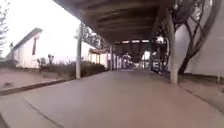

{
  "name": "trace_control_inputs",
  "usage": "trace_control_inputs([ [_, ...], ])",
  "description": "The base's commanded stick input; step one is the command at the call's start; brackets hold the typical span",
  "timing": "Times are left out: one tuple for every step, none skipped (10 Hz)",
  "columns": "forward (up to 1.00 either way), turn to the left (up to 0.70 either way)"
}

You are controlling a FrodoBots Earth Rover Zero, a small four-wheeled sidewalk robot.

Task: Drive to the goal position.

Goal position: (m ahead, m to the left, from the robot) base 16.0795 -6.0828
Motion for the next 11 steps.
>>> trace_control_inputs([
  [0.85, 0.00],
  [0.85, 0.00],
  [0.85, 0.00],
  [0.85, 0.00],
  [0.85, 0.00],
  [0.85, 0.00],
  [0.85, 0.00],
  [0.85, 0.00],
  [0.85, 0.00],
  [0.85, 0.00],
  [0.85, 0.00],
])
